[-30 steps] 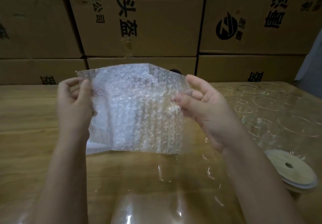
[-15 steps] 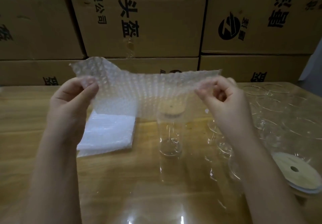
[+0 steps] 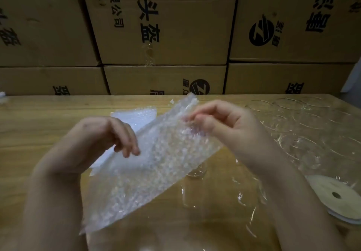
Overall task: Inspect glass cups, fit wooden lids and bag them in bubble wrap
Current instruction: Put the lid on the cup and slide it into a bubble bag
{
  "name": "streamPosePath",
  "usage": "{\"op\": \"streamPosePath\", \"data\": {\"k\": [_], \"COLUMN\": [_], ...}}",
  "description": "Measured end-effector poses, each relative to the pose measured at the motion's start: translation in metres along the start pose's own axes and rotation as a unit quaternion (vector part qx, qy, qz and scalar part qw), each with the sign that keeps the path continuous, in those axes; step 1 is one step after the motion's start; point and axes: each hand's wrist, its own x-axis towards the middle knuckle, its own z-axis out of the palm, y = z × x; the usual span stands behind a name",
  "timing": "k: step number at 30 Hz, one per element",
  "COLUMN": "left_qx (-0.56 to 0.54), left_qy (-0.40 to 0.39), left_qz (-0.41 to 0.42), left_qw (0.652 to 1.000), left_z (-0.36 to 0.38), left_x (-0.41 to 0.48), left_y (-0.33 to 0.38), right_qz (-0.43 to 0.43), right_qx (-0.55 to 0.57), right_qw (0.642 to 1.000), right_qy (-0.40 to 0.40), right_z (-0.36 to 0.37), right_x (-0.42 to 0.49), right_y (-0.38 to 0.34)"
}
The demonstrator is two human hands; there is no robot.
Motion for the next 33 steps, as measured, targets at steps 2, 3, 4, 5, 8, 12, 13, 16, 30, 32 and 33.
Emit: {"op": "streamPosePath", "data": {"k": [2,3,4,5,8,12,13,16,30,32,33], "left_qx": [0.017,0.029,0.038,0.045,0.058,0.07,0.077,0.099,0.062,0.037,0.029], "left_qy": [-0.051,-0.079,-0.094,-0.095,-0.059,-0.003,0.004,0.017,0.0,0.016,0.026], "left_qz": [-0.003,-0.008,-0.026,-0.044,-0.086,-0.131,-0.14,-0.164,-0.094,-0.098,-0.1], "left_qw": [0.999,0.996,0.994,0.993,0.993,0.989,0.987,0.981,0.994,0.994,0.994], "left_z": [0.011,0.017,0.023,0.027,0.037,0.045,0.048,0.055,0.065,0.062,0.061], "left_x": [0.001,0.002,0.004,0.005,0.011,0.015,0.017,0.021,0.026,0.026,0.026], "left_y": [0.011,0.017,0.022,0.025,0.033,0.036,0.036,0.035,0.038,0.038,0.039], "right_qz": [-0.003,-0.004,-0.006,-0.013,-0.04,-0.054,-0.058,-0.059,-0.007,0.023,0.032], "right_qx": [-0.005,-0.015,-0.034,-0.058,-0.097,-0.112,-0.118,-0.137,-0.164,-0.126,-0.107], "right_qw": [1.0,0.999,0.999,0.998,0.994,0.992,0.991,0.988,0.986,0.991,0.993], "right_qy": [-0.025,-0.031,-0.03,-0.027,-0.017,-0.015,-0.017,-0.026,-0.042,-0.033,-0.029], "right_z": [0.01,0.016,0.02,0.024,0.032,0.035,0.036,0.037,0.04,0.039,0.039], "right_x": [0.001,0.001,0.002,0.003,0.004,0.003,0.002,0.001,0.005,0.005,0.005], "right_y": [0.001,0.002,0.003,0.004,0.006,0.006,0.005,0.003,0.014,0.016,0.017]}}
